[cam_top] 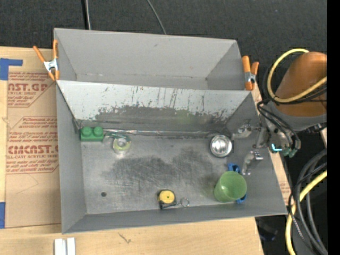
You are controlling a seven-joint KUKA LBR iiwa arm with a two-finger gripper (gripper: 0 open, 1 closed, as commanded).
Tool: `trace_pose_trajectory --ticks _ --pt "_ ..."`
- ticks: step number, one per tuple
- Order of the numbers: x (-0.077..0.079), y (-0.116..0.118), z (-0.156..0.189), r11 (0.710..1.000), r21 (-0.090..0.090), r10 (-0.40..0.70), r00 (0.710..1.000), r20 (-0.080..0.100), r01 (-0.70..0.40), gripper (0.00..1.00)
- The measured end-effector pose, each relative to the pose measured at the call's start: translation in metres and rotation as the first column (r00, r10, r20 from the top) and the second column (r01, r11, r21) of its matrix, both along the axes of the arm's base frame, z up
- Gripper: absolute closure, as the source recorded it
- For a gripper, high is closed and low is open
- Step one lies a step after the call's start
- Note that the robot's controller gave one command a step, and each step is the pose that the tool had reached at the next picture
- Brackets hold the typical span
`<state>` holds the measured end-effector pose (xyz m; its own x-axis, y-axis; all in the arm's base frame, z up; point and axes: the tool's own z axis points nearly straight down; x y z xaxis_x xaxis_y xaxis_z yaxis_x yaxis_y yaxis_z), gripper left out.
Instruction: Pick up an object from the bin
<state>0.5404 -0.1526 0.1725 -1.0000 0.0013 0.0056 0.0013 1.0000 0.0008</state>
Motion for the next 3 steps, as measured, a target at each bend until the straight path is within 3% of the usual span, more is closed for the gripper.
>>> trace_pose_trajectory --ticks 1,2,3 --pt "-0.048 0.004 -0.090 0.996 0.000 0.085 0.996 0.016 -0.085 0.00" --pt "-0.061 0.025 -0.073 0.998 0.001 -0.062 0.998 0.006 0.062 0.00" --pt "-0.057 0.020 -0.073 0.989 0.000 -0.146 0.989 0.007 0.146 0.00"
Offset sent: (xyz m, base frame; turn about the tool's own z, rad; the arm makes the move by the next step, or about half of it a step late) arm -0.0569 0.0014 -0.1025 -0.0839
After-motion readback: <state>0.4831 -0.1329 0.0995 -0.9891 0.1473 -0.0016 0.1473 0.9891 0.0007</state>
